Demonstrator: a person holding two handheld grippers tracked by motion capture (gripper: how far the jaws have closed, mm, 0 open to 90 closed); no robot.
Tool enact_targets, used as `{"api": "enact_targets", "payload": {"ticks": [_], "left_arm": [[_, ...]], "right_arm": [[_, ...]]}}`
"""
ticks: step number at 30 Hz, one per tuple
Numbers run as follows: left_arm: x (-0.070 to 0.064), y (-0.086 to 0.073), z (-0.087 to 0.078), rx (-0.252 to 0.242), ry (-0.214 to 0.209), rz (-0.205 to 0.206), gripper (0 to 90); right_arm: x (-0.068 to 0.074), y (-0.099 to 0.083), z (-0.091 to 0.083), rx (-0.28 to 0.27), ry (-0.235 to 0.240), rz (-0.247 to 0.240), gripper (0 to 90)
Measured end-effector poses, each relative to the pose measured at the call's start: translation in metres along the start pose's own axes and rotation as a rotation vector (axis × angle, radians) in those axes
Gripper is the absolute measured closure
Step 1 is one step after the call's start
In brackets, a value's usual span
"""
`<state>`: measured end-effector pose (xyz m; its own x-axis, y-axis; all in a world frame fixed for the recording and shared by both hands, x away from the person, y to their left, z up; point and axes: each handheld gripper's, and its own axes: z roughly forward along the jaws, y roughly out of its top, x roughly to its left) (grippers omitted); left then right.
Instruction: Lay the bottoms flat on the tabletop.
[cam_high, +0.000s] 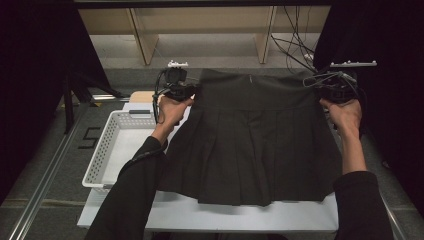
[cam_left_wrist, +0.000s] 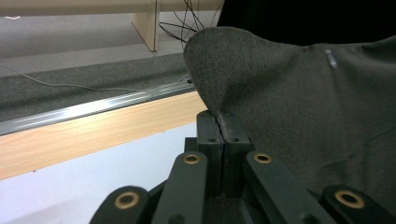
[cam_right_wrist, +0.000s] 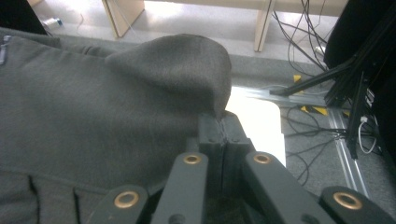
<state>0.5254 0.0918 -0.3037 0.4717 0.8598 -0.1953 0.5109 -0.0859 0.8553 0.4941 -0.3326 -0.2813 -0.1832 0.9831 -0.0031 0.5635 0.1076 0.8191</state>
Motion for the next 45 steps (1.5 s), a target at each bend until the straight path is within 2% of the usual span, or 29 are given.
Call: {"api": "enact_targets", "payload": {"ticks": [4, 10, 13, 14, 15, 16, 17, 19, 21, 25, 31, 36, 39, 42, 44, 45], "left_arm": [[-0.002, -0.001, 0.005, 0.005, 0.006, -0.002, 88.4], [-0.006, 0.003, 0.008, -0.001, 0.007, -0.004, 88.4], [-0.009, 0.003, 0.013, 0.006, 0.023, 0.000, 87.5], [-0.010, 0.002, 0.015, 0.006, 0.031, -0.008, 86.2], [-0.010, 0.002, 0.016, 0.004, 0.040, -0.013, 81.9], [-0.010, 0.001, 0.016, 0.004, 0.039, -0.015, 76.3], [-0.010, 0.000, 0.016, 0.011, 0.039, -0.010, 73.9], [-0.013, -0.004, 0.017, 0.049, 0.057, 0.045, 72.5], [-0.015, -0.010, 0.015, 0.067, 0.048, 0.065, 69.0], [-0.022, -0.026, 0.011, 0.126, 0.001, 0.088, 61.8], [-0.034, -0.061, 0.003, 0.238, -0.051, 0.100, 47.2], [-0.041, -0.097, -0.005, 0.298, -0.074, 0.098, 38.4], [-0.045, -0.118, -0.008, 0.334, -0.075, 0.112, 34.5], [-0.045, -0.134, -0.013, 0.335, -0.039, 0.118, 31.7], [-0.047, -0.145, -0.015, 0.376, -0.017, 0.148, 30.9], [-0.048, -0.150, -0.016, 0.381, -0.019, 0.144, 30.7]], "right_arm": [[0.002, 0.001, 0.003, 0.005, -0.017, -0.014, 90.0], [-0.003, 0.008, 0.004, -0.002, -0.055, -0.017, 89.9], [0.000, 0.011, 0.008, 0.014, -0.070, -0.038, 89.3], [0.000, 0.011, 0.009, 0.018, -0.071, -0.033, 87.4], [0.001, 0.010, 0.011, 0.025, -0.078, -0.024, 80.6], [0.001, 0.011, 0.012, 0.032, -0.104, -0.030, 79.1], [0.001, 0.011, 0.011, 0.030, -0.125, -0.041, 78.9], [-0.002, 0.011, 0.006, 0.014, -0.127, -0.032, 76.5], [-0.005, 0.010, 0.002, 0.021, -0.113, -0.024, 75.2], [-0.002, -0.003, -0.003, 0.050, -0.061, -0.062, 67.8], [0.007, -0.035, -0.004, 0.116, 0.041, -0.078, 48.6], [0.017, -0.067, -0.003, 0.153, 0.129, -0.069, 40.5], [0.023, -0.088, -0.002, 0.162, 0.166, -0.057, 39.7], [0.030, -0.105, 0.001, 0.172, 0.195, -0.039, 38.1], [0.038, -0.114, 0.003, 0.167, 0.217, -0.034, 38.0], [0.042, -0.118, 0.004, 0.163, 0.232, -0.027, 38.6]]}}
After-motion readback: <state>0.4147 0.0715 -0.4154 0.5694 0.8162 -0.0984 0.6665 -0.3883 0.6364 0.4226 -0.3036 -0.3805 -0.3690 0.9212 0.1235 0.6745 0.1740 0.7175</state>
